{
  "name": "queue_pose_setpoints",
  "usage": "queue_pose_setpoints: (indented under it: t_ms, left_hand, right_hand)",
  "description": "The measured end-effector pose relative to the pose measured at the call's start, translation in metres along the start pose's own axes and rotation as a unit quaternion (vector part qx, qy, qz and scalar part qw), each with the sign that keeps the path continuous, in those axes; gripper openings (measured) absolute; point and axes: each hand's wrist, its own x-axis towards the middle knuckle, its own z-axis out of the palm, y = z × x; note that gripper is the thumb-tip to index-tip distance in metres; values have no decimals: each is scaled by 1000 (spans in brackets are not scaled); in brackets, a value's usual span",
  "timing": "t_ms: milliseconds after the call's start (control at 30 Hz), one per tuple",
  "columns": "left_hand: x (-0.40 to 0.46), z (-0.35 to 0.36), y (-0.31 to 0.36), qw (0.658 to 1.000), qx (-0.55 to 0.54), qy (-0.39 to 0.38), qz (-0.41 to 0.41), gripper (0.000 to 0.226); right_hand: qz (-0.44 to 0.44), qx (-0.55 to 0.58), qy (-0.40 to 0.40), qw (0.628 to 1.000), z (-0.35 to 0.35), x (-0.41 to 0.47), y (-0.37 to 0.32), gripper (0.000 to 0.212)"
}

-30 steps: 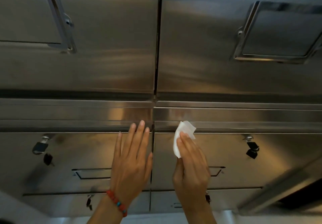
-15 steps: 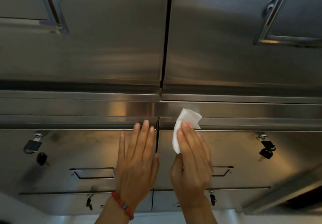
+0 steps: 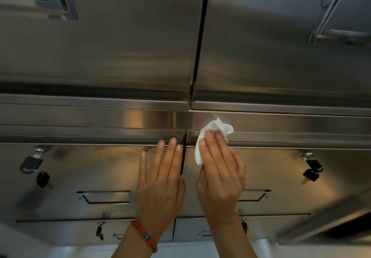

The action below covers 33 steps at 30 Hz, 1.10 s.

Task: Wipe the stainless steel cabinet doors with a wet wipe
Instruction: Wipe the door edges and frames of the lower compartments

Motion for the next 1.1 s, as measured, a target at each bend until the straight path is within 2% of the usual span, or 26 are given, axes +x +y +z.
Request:
queue_pose_setpoints:
  t_ms: [333, 500, 733, 933, 1100]
  left_hand:
    - [2, -2, 4, 1000, -18, 3, -15, 53]
    - [3, -4, 3, 1000, -25, 1, -14, 52]
    - [4, -7, 3, 1000, -21, -11, -12, 55]
    - [2, -8, 1, 1000, -10, -22, -8, 54]
    - [2, -9, 2, 1000, -1, -22, -4, 55]
  right_hand:
    - [-14, -17, -1, 1000, 5, -1, -2, 25]
    - [17, -23, 9, 1000, 5, -4, -3, 21]
    - [-29, -19, 10, 999, 10, 0, -9, 25]
    - [7, -16, 25, 1000, 9, -5, -2, 20]
    - [-42, -11, 11, 999, 10, 1, -6, 23]
